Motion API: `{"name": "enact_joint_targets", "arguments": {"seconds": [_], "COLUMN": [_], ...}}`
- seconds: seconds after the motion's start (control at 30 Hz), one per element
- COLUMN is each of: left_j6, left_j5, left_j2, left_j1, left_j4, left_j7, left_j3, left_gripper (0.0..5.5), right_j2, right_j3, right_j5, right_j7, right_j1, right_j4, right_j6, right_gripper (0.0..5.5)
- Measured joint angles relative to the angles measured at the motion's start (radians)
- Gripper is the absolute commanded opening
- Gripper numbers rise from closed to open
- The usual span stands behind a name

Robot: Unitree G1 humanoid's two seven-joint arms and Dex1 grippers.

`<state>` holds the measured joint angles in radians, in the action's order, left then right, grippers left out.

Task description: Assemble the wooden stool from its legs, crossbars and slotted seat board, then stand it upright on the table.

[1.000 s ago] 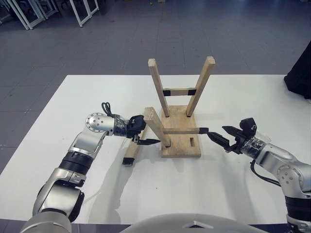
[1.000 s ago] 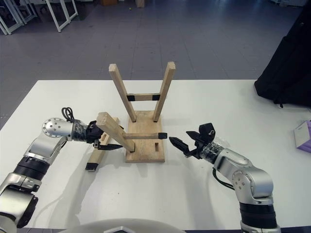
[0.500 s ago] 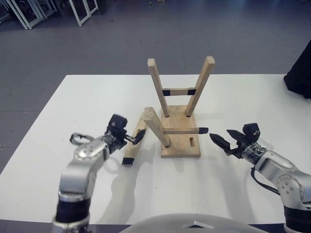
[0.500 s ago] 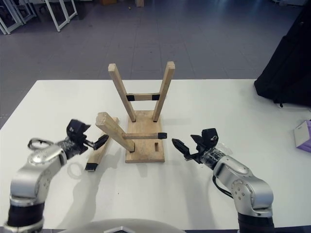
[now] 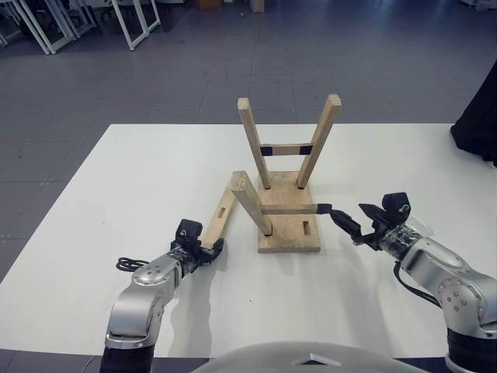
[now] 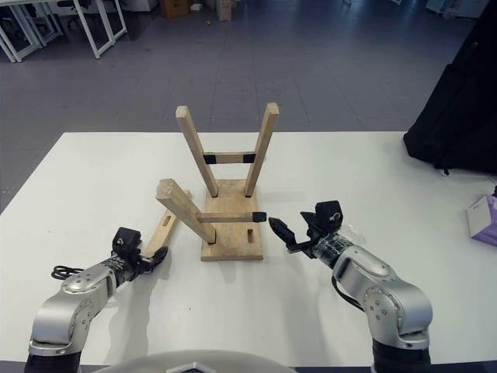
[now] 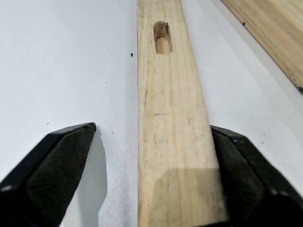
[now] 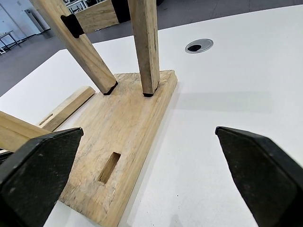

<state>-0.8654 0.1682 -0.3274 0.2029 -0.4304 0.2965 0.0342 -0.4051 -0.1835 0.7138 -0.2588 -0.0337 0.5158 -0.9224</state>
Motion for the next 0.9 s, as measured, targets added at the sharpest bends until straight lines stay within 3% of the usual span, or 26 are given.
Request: {"name": "enact_joint_targets", "arguments": {"seconds": [0.27,0.47,0.6,0.7,0.8,0.9], "left_j6": [0.093,0.193,0.212,0.124,-0.05,-0.081], "left_j5": [0.003,0.097,0.437,0.747,0.996,0.981], "left_j2": [0.032,0.06,0.003,-0.083,-0.196,-0.223], "left_j1": [-0.013,-0.04,-0.193,-0.329,-0.5,-0.626], "left_j4": [0.052,0.152,0.2,0.241,0.359,0.459], "left_j7": [-0.028,0.006,0.206,0.358,0.551,0.651], "left_j3": [0.003,0.111,0.377,0.516,0.526,0.403], "left_gripper": [2.16,2.07,2.07,2.06,2.06,2.06], "right_j2": [-0.012,-0.054,-0.075,-0.078,-0.036,0.008], "right_j3": [-0.006,0.008,-0.061,-0.128,-0.157,-0.152], "right_j5": [-0.019,-0.082,0.063,0.211,0.392,0.471], "right_j7": [0.022,0.01,-0.109,-0.166,-0.207,-0.203], "right_j1": [0.095,0.209,0.37,0.454,0.591,0.683], "right_j4": [-0.056,-0.147,-0.231,-0.29,-0.367,-0.422], "right_j6": [-0.035,-0.043,-0.099,-0.18,-0.265,-0.287], "right_gripper": [5.17,5.17,5.17,5.17,5.17,5.17]}}
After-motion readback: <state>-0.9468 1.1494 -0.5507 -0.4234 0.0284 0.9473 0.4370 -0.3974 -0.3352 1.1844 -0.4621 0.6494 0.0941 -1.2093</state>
